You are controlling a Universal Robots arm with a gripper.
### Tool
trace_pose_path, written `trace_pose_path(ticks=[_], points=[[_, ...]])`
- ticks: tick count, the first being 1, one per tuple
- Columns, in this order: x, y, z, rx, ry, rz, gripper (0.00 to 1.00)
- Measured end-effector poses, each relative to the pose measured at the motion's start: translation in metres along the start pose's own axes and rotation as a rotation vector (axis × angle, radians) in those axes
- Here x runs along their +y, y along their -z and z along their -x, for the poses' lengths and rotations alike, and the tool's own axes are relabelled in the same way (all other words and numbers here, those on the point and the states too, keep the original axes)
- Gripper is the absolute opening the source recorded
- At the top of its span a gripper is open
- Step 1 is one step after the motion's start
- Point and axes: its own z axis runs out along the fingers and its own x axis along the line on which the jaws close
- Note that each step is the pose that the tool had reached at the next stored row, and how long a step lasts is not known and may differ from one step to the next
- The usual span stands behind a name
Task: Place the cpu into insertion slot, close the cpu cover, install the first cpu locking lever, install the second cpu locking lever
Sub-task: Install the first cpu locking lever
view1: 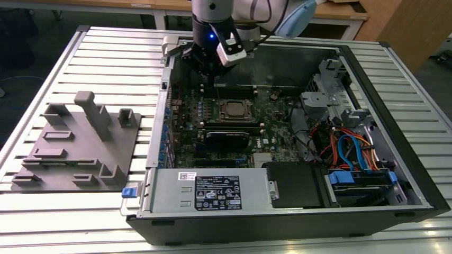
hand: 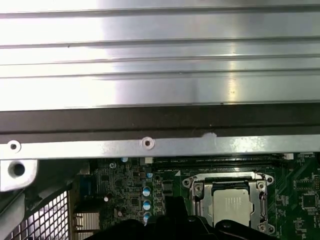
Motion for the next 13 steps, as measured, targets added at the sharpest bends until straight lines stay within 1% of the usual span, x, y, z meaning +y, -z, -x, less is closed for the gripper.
trace_pose_path(ticks=[5, 13], points=[[0.0015, 0.0, 0.001, 0.0001, 0.001, -0.0001, 0.11], [0.0018, -0.0001, 0.0056, -0.0011, 0.001, 0.0, 0.11]])
